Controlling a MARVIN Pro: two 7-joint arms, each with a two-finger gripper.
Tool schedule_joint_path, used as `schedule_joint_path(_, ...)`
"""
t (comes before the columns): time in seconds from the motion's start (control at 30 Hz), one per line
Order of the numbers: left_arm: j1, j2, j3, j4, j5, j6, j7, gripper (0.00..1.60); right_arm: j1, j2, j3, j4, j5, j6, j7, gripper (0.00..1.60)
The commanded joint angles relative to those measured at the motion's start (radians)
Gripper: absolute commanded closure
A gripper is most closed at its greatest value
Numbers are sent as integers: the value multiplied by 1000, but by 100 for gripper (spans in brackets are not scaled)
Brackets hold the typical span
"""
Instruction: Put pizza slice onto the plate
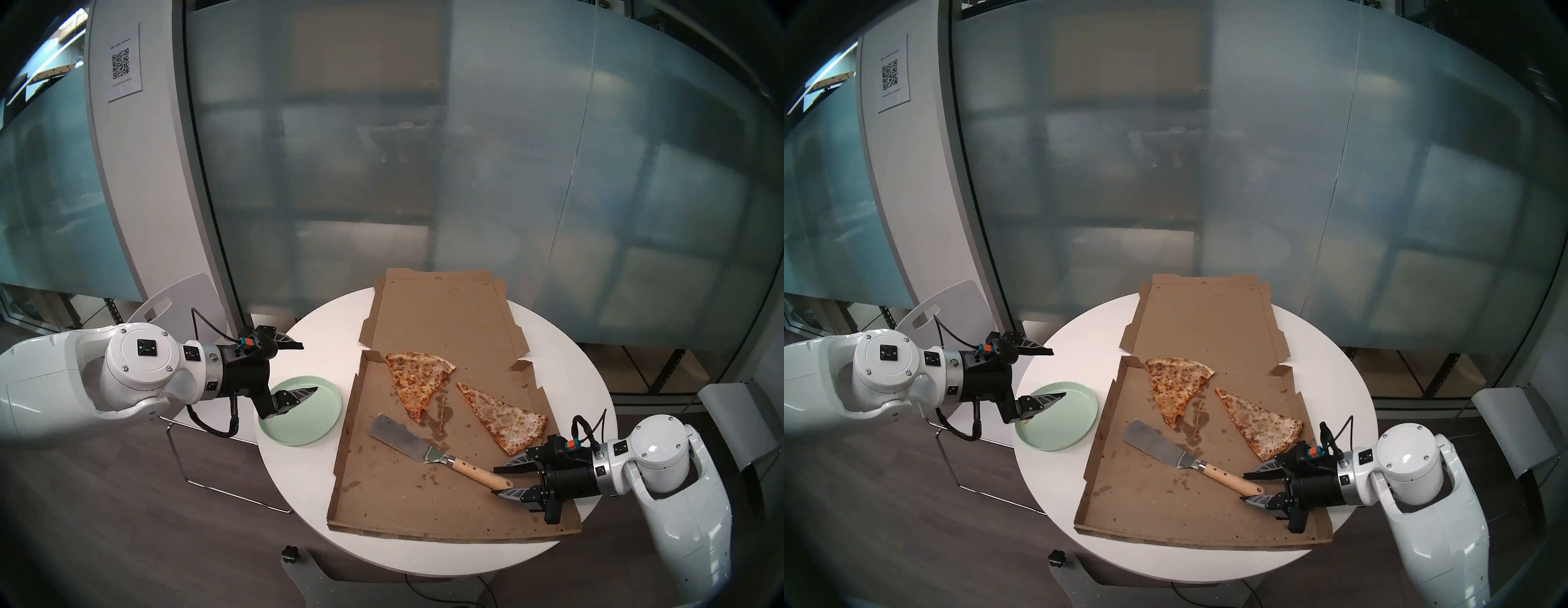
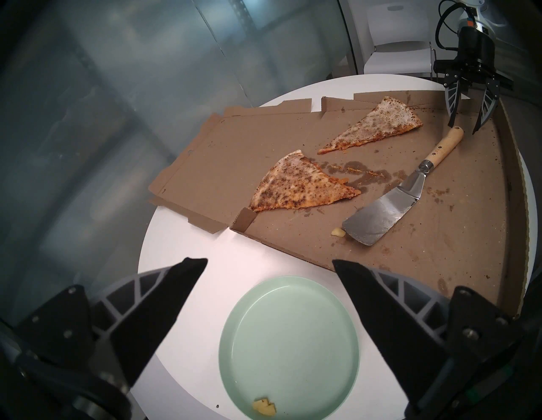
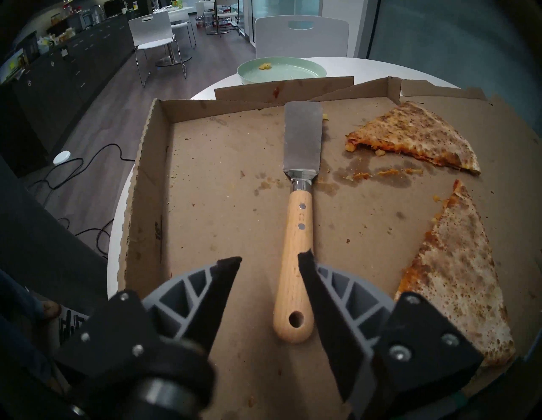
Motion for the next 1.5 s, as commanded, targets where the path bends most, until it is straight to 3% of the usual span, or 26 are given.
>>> schedule_joint_path(0.0, -13, -2, -14, 1, 1, 0, -2, 0, 26, -18, -26, -11, -16, 3, -26, 46)
schedule_joint_path(1.07, -13, -2, -14, 1, 0, 0, -2, 0, 86, -49, -123, 31, -147, 33, -114, 51)
schedule_joint_path(1.43, -13, -2, -14, 1, 0, 0, -2, 0, 97, -56, -140, 44, -179, 24, -134, 59)
schedule_joint_path(1.47, -13, -2, -14, 1, 0, 0, -2, 0, 97, -56, -141, 44, -181, 25, -134, 67)
